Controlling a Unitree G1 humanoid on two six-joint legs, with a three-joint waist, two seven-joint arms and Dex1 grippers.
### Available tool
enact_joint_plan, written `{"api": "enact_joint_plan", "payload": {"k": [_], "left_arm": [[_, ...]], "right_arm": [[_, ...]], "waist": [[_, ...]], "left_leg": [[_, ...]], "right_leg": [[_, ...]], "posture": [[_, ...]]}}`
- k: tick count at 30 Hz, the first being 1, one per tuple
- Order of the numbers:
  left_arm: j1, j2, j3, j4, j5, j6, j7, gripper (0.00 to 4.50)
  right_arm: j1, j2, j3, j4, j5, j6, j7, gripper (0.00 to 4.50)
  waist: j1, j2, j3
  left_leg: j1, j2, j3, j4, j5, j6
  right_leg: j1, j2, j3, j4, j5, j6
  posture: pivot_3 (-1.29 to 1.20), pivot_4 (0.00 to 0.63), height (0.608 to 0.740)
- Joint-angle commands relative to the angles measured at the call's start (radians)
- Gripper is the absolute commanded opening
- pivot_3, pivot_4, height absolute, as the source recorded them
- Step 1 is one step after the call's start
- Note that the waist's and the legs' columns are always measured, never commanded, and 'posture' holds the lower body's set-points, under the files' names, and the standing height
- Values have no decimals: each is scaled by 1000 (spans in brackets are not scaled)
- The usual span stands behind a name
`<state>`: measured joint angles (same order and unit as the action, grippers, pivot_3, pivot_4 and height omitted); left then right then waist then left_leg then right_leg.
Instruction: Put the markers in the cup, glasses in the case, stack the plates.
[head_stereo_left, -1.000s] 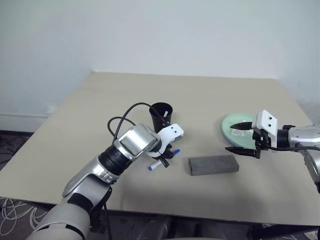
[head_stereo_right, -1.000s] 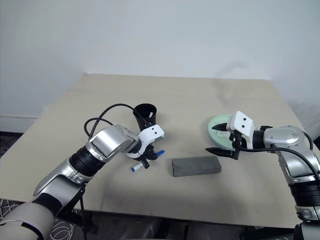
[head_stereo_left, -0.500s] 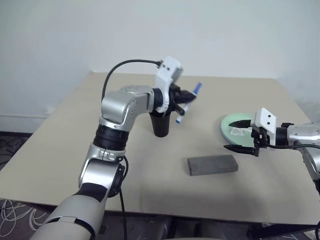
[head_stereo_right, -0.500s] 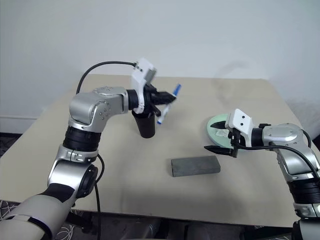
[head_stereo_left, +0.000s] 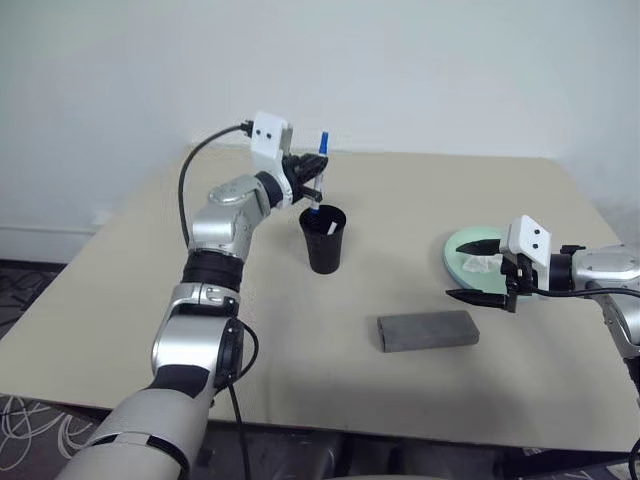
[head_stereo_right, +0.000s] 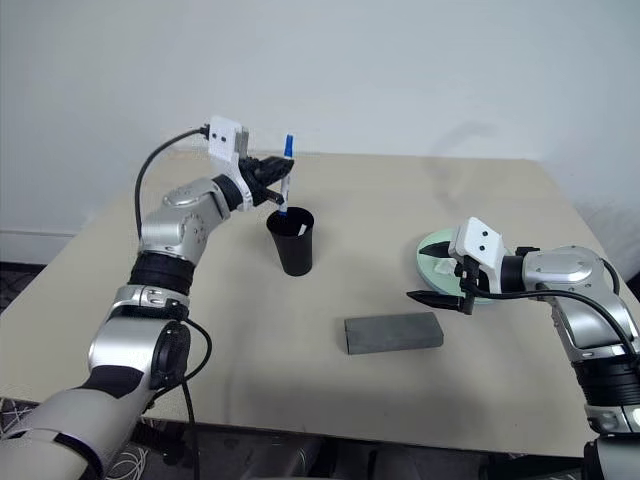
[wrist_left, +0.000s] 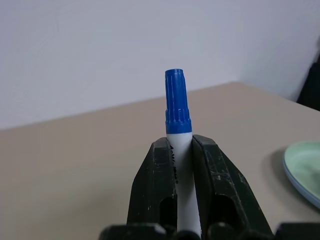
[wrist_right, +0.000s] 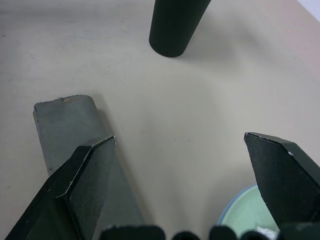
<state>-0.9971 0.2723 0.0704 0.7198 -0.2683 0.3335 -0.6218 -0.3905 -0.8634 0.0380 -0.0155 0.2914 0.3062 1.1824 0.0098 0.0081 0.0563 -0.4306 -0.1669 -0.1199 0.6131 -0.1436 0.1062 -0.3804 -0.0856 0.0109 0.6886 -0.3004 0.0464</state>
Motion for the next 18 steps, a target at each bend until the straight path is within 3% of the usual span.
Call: {"api": "enact_joint_plan", "payload": {"k": [1, 14, 18], "left_arm": [[-2, -8, 16, -20, -11, -31, -24, 90], [87, -32, 18, -52, -14, -59, -56, 90], [94, -33, 19, -61, -13, -54, -61, 1395]], "right_arm": [[-33, -1, -12, -13, -3, -16, -2, 4500], [-46, 9, -9, -4, -11, -23, 2, 4500], [-48, 9, -8, -2, -14, -25, 3, 4500]], "waist": [[0, 0, 0], [0, 0, 0], [0, 0, 0]], "left_leg": [[0, 0, 0, 0, 0, 0], [0, 0, 0, 0, 0, 0], [0, 0, 0, 1, 0, 0]], "right_leg": [[0, 0, 0, 0, 0, 0], [1, 0, -1, 0, 0, 0], [1, 0, 0, 0, 0, 0]], "posture": [[0, 0, 722], [0, 0, 722], [0, 0, 722]]}}
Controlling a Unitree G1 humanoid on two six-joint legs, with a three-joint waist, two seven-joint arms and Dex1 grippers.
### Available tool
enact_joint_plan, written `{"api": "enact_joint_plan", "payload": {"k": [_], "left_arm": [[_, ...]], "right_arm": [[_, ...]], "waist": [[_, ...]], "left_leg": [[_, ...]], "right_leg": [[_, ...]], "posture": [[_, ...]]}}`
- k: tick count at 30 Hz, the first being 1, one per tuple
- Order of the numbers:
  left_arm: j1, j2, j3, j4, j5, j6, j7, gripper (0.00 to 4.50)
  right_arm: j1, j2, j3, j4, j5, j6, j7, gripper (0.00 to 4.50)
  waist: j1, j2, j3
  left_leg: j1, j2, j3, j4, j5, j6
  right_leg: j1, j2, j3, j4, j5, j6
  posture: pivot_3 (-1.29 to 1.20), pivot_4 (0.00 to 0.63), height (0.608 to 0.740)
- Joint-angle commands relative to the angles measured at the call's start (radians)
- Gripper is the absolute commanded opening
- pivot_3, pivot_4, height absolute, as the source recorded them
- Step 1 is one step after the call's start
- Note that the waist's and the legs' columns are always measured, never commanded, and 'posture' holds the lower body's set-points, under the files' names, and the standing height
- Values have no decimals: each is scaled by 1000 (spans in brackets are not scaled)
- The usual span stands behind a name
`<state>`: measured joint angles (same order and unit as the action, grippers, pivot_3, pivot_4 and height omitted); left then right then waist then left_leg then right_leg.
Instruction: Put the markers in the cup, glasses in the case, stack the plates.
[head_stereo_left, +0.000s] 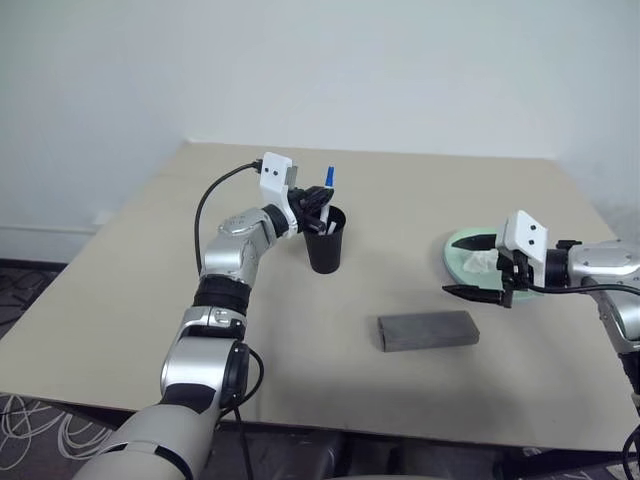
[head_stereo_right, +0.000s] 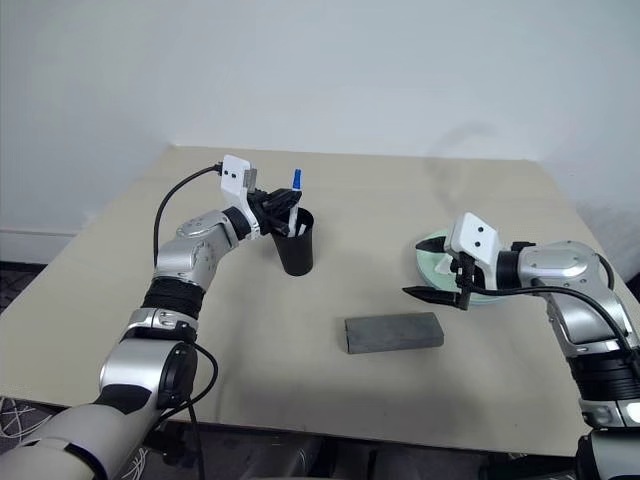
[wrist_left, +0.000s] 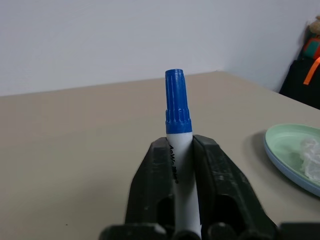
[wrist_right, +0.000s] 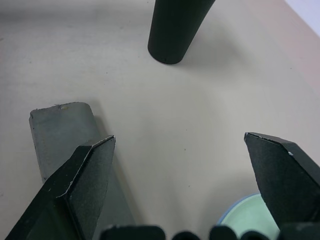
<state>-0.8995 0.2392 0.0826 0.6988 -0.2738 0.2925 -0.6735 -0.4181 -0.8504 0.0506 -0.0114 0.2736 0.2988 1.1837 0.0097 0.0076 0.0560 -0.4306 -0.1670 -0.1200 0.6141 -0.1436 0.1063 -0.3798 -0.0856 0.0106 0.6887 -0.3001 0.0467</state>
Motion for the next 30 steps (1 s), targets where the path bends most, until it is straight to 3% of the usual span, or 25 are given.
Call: {"api": "enact_joint_plan", "payload": {"k": [1, 9, 19, 30], "left_arm": [[-4, 0, 7, -42, -8, -11, -10, 1692], [-20, 7, 16, -58, -20, 4, -27, 4452], [-66, 89, 64, -228, -109, 162, -58, 4452], [162, 428, 78, -471, -160, 324, -280, 4452]], "right_arm": [[-21, -4, -20, -5, 4, -18, 2, 4500], [-27, -1, -18, 6, 1, -28, 6, 4500], [-22, 4, -13, 11, 0, -35, 2, 4500], [10, -4, -74, 17, 41, 6, -16, 4500]], "waist": [[0, 0, 0], [0, 0, 0], [0, 0, 0], [0, 1, -1]], "left_leg": [[0, 0, 0, 0, 0, 0], [0, 0, 0, 0, 0, 0], [0, 0, 0, 0, 0, 0], [1, 0, 0, -2, 0, 0]], "right_leg": [[0, 0, 0, 0, 0, 0], [0, 0, 0, 0, 0, 0], [0, 1, 0, 0, 0, 0], [-2, 2, 2, 3, 0, -1]], "posture": [[0, 0, 722], [0, 0, 722], [0, 0, 722], [0, 0, 722]]}}
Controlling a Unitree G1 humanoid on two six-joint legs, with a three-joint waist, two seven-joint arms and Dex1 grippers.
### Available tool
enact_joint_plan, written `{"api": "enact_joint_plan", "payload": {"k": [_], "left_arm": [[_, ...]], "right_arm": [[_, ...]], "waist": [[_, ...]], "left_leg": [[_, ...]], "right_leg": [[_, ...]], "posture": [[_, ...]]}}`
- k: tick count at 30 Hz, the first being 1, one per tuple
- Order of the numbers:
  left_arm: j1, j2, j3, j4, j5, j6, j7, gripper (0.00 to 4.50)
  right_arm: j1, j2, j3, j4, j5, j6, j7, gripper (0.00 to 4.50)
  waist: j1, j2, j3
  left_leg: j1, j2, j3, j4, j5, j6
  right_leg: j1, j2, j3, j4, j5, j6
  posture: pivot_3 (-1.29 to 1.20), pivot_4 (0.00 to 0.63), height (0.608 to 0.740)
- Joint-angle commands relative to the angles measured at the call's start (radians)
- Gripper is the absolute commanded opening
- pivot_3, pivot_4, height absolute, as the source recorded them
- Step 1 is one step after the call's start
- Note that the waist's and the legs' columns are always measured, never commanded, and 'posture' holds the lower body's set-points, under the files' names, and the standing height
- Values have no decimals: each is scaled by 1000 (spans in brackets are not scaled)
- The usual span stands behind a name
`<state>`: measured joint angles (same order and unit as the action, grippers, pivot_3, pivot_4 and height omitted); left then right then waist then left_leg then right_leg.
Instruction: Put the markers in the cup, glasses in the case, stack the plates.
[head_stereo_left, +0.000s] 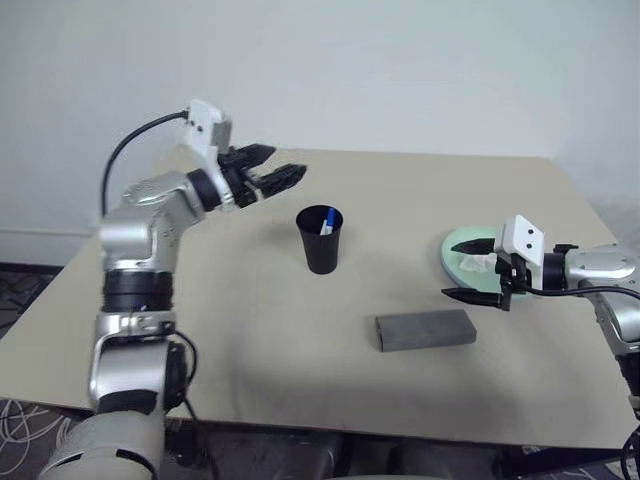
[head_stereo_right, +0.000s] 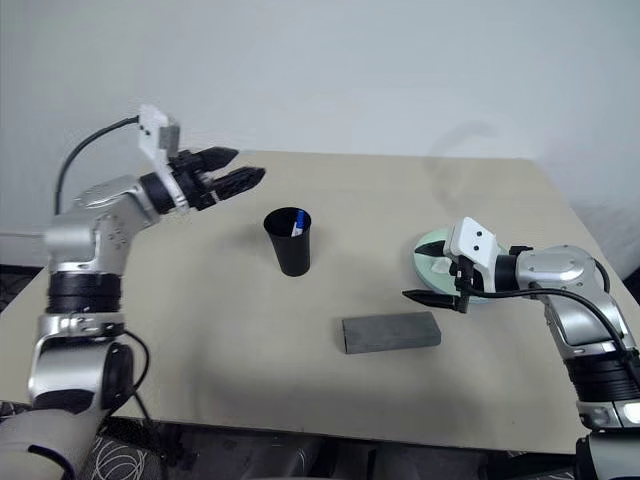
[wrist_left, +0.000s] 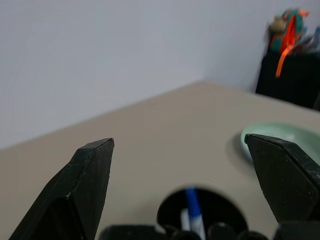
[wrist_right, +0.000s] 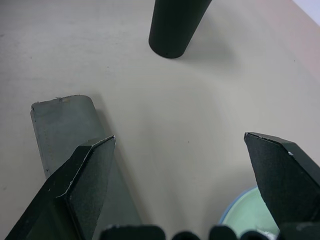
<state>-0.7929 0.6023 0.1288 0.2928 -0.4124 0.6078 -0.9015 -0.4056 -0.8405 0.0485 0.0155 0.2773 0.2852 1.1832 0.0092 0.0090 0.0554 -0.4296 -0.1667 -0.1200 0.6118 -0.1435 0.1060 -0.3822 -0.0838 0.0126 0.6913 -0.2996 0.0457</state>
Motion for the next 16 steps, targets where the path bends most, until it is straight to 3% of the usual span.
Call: {"api": "enact_joint_plan", "payload": {"k": [1, 4, 8, 16], "left_arm": [[84, 87, 38, -84, -27, 13, -64, 4452], [232, 160, 80, -155, -42, 8, -108, 4452], [413, 186, 167, -238, -74, 18, -85, 4452], [518, 141, 193, -298, -100, 16, -16, 4452]], "right_arm": [[1, -16, -84, -10, 46, 28, -18, 4500], [56, -41, -146, -33, 82, 64, -18, 4500], [163, -58, -210, -83, 106, 94, -41, 4500], [187, -35, -199, -133, 112, 128, -85, 4500]], "waist": [[0, 0, 0], [2, 0, 0], [4, 0, 0], [14, 2, 0]], "left_leg": [[0, 0, 0, 0, 0, 0], [0, 0, 0, -1, 0, 0], [0, 0, 1, -4, 0, 0], [0, 0, 4, -12, 0, -1]], "right_leg": [[0, 0, 0, 0, 0, 0], [0, 0, 0, 0, 0, -1], [-1, -1, 2, -1, 0, -1], [-5, -3, 5, 1, -1, -6]], "posture": [[0, 0, 722], [0, 0, 722], [0, 0, 722], [0, 0, 722]]}}
